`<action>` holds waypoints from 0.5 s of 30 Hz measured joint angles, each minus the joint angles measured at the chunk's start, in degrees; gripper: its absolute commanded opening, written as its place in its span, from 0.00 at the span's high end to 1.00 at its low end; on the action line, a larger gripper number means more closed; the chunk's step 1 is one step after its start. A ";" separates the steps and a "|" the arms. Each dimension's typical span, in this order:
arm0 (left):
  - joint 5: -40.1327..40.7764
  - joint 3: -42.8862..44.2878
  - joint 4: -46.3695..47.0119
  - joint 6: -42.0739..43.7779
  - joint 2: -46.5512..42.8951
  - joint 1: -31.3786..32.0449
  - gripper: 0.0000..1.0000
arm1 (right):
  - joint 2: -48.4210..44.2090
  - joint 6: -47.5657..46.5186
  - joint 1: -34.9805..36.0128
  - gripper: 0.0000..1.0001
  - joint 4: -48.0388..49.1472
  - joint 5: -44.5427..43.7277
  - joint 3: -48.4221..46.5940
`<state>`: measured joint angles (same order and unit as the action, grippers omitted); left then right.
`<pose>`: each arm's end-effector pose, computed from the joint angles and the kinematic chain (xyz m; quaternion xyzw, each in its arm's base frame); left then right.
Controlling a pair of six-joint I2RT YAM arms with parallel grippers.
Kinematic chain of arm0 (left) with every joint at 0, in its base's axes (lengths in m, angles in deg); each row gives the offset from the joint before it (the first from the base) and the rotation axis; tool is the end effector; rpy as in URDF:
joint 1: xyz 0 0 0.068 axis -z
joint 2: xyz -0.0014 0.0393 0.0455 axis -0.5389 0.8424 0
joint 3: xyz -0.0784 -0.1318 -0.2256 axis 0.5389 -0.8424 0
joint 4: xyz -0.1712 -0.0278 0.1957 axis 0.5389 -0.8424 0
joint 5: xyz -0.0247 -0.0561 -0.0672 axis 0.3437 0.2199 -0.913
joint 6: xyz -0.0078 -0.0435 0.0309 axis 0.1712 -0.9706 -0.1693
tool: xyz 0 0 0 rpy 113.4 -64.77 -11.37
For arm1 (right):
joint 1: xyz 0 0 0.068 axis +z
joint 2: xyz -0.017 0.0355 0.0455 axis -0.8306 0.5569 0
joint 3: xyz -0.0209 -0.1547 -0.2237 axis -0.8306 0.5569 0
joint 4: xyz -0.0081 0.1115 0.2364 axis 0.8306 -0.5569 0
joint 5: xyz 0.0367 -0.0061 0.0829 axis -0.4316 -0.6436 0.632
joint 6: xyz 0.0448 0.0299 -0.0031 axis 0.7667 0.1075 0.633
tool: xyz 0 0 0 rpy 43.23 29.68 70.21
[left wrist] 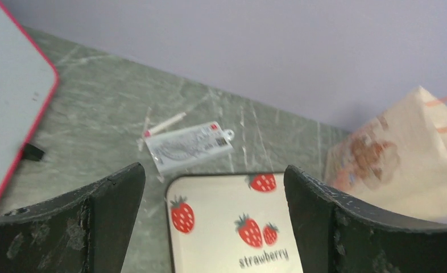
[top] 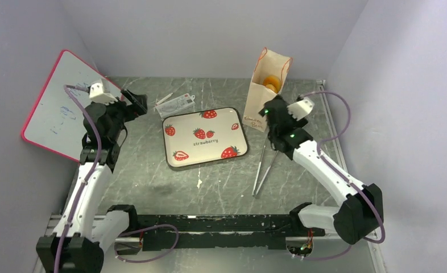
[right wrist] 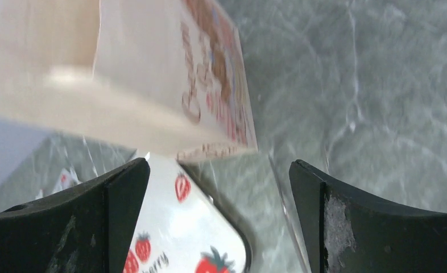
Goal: Take the fake bread out of the paper bag
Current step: Pick up the clamp at the center of the board.
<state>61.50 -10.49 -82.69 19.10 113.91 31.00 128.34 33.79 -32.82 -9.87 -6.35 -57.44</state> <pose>0.2301 0.0040 0.3453 -0.1523 0.7092 -0.1724 0.6664 0.2580 0.0856 0.3060 0.3513 0.7506 0.0267 0.5590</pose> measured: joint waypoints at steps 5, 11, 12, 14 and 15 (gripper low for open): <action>2.93 0.20 -8.39 1.90 -6.38 8.90 0.04 | -0.68 9.07 11.32 0.03 -13.84 -8.24 -0.46; 6.75 -3.63 -14.97 0.07 -13.46 18.01 0.04 | -4.61 21.31 21.33 0.04 -27.56 -10.80 3.72; 7.52 -5.31 -15.72 -0.70 -14.99 19.19 0.03 | -4.35 23.85 23.69 0.04 -30.10 -11.32 3.85; 8.57 -7.96 -18.49 -2.36 -17.14 20.81 0.04 | -2.84 29.09 27.96 0.05 -35.91 -12.15 3.61; 8.83 -8.61 -20.09 -2.95 -17.57 21.29 0.04 | -1.49 32.20 29.73 0.06 -39.21 -12.46 3.39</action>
<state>70.33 -19.10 -102.78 16.15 96.33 52.29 126.86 65.98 -3.10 -49.08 -18.81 -54.05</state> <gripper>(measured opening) 0.964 0.957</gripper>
